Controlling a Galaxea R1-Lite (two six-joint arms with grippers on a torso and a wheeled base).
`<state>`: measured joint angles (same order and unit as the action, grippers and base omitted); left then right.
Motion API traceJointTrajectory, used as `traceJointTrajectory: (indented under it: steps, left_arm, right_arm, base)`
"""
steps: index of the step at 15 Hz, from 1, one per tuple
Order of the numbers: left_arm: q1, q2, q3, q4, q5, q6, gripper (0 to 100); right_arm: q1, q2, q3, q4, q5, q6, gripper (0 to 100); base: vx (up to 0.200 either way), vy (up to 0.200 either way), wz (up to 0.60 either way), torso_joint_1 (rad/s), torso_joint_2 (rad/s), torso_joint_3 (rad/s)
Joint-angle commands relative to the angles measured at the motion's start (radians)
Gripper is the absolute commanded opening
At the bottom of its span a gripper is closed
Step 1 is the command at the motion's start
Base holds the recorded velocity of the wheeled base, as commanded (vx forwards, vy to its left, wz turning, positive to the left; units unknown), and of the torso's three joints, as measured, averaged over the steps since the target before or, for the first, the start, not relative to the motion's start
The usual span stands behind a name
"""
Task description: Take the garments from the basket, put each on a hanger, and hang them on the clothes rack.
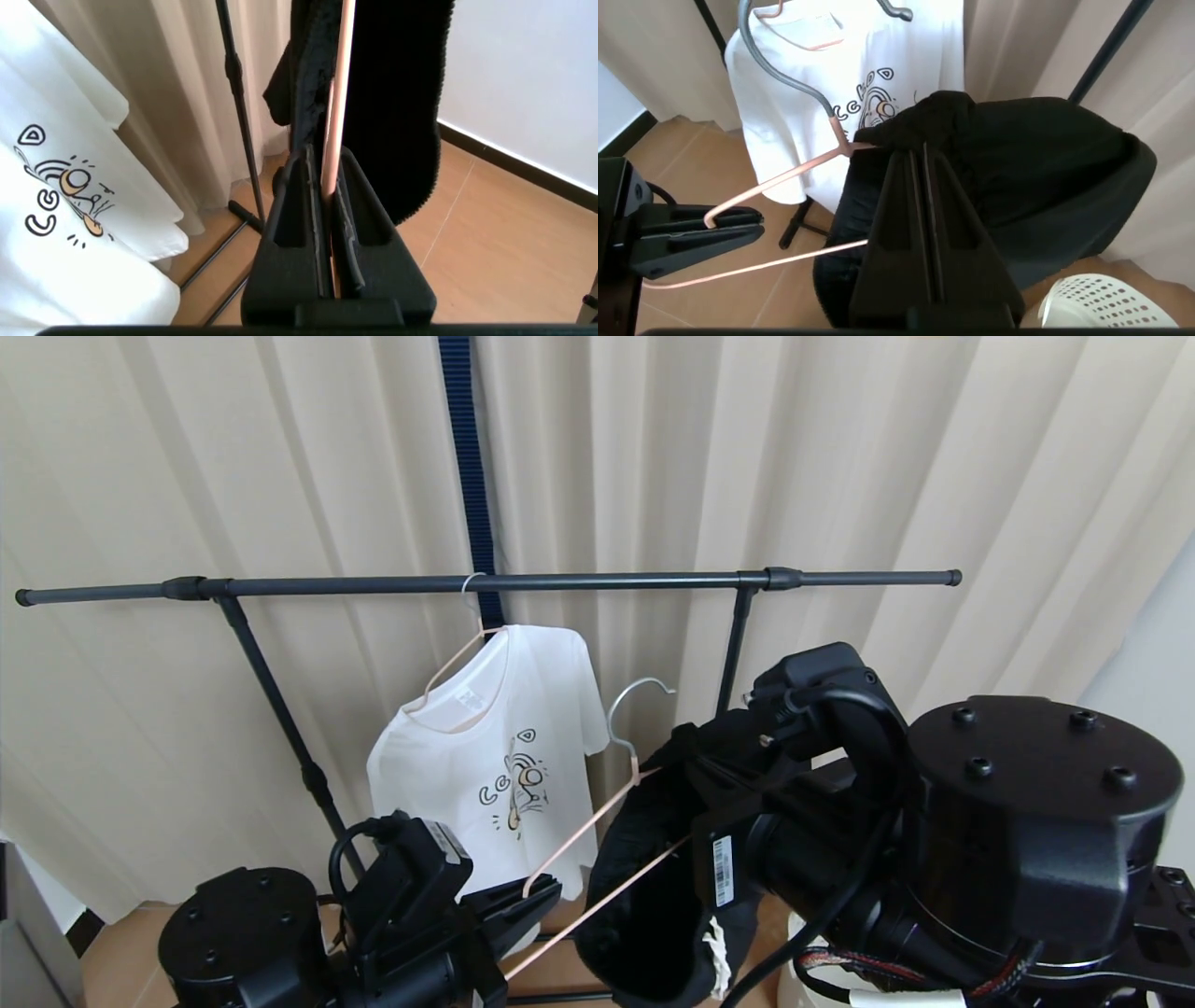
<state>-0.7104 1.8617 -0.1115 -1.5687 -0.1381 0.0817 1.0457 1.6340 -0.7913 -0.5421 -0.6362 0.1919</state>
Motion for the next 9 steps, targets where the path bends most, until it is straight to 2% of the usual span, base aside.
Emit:
traceJointTrajectory:
  steps: [1, 3, 4, 9]
  left_arm:
    - [-0.006, -0.018, 0.003, -0.002, -0.002, 0.0, 0]
    - [-0.011, -0.024, 0.004, -0.002, 0.0, 0.0, 0]
    - [-0.011, -0.024, 0.004, -0.002, 0.0, 0.0, 0]
    - [-0.009, -0.039, 0.003, -0.002, 0.0, 0.001, 0]
  right_arm:
    - [0.0, 0.0, 0.0, -0.001, 0.0, 0.0, 0]
    - [0.0, -0.002, 0.001, -0.012, 0.0, 0.0, 0]
    - [-0.001, -0.003, 0.003, -0.022, -0.002, -0.002, 100]
    - [-0.001, -0.034, 0.018, -0.012, 0.001, -0.011, 100]
  base:
    - [0.0, 0.0, 0.0, 0.0, 0.0, 0.0]
    - [0.0, 0.0, 0.0, 0.0, 0.0, 0.0]
    - [0.0, 0.0, 0.0, 0.0, 0.0, 0.0]
    - [0.0, 0.0, 0.0, 0.0, 0.0, 0.0]
